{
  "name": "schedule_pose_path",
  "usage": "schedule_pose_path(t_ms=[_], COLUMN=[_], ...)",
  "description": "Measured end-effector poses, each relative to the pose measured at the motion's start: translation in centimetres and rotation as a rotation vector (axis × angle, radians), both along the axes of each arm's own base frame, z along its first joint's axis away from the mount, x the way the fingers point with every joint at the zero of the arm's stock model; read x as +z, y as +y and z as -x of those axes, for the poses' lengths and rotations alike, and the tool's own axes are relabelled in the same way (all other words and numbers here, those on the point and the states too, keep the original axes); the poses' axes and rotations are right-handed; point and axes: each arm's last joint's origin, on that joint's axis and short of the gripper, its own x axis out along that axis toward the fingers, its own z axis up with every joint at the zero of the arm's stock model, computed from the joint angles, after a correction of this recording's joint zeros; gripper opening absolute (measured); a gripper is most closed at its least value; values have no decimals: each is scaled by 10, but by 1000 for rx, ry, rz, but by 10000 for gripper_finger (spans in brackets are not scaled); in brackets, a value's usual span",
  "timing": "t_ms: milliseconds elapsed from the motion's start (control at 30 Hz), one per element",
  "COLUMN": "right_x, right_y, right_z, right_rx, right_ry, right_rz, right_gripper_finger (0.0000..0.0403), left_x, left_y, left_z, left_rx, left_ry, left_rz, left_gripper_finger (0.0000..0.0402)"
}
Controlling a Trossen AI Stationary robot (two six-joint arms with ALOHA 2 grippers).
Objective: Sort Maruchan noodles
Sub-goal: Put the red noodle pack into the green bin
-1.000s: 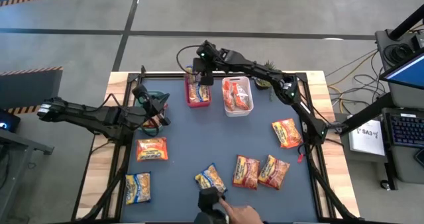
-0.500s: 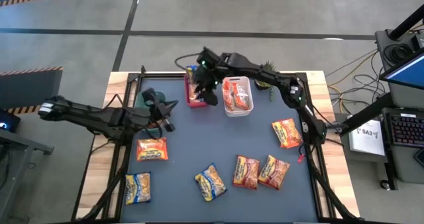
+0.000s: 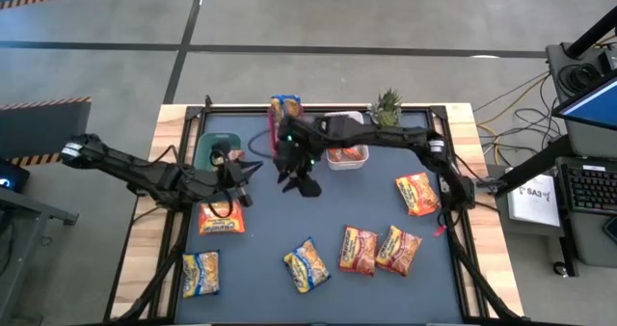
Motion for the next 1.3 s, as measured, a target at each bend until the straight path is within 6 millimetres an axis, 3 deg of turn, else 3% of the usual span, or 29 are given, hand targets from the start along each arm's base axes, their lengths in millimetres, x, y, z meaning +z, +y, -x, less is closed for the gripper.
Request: schedule_pose_path(t_ms=[167,333,500,700,967,1100,1300], right_x=[-5,-14,-42,-71,-92,-91,-82], right_y=[33,64,92,103,109,122,145], right_z=[18,52,80,100,111,114,124], right_rx=[-45,-119,-209,-314,-339,-318,-288], right_ry=[-72,-164,-337,-500,-265,-173,55], right_rz=[26,66,64,95,50,46,76], right_gripper_finger=[134,134,134,134,134,134,134], left_x=[0,4,11,16,-3,-14,-16], left_y=[-2,-3,-5,-8,-20,-24,-32], left_z=[0,-2,-5,-7,-23,-36,-60], left_rx=[-7,-6,-75,-158,-325,-306,-298], left_ry=[-6,-58,-143,-232,-171,-117,-75], left_rz=[9,33,84,216,451,483,475], left_gripper_finger=[0,0,0,0,0,0,0])
